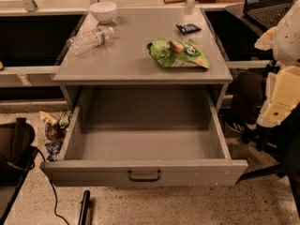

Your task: Place green rice chip bag into top drawer

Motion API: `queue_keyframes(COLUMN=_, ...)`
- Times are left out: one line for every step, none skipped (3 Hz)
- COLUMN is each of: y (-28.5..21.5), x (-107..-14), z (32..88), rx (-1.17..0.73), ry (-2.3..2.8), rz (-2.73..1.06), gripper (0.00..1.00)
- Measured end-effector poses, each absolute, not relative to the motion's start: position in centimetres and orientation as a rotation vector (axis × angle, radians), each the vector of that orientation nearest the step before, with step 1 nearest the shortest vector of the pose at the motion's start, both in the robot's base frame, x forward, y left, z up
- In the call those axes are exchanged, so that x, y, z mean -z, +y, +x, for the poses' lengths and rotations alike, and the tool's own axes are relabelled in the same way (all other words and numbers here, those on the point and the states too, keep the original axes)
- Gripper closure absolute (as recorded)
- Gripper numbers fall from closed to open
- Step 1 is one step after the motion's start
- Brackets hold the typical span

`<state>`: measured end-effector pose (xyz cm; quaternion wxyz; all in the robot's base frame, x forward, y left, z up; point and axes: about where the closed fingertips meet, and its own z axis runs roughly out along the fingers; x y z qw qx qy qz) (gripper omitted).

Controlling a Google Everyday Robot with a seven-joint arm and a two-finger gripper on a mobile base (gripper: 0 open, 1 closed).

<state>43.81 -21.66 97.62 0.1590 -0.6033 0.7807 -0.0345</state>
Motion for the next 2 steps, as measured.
queue_keyframes(y=-21.66, x=-97.63, z=43.82, rx=0.099, ry=2.231, rz=-1.724, gripper=0.0)
queue_keyframes(y=-21.46, x=-97.82, z=44.34, rx=0.124, ry=2.21, rz=-1.718, gripper=0.0)
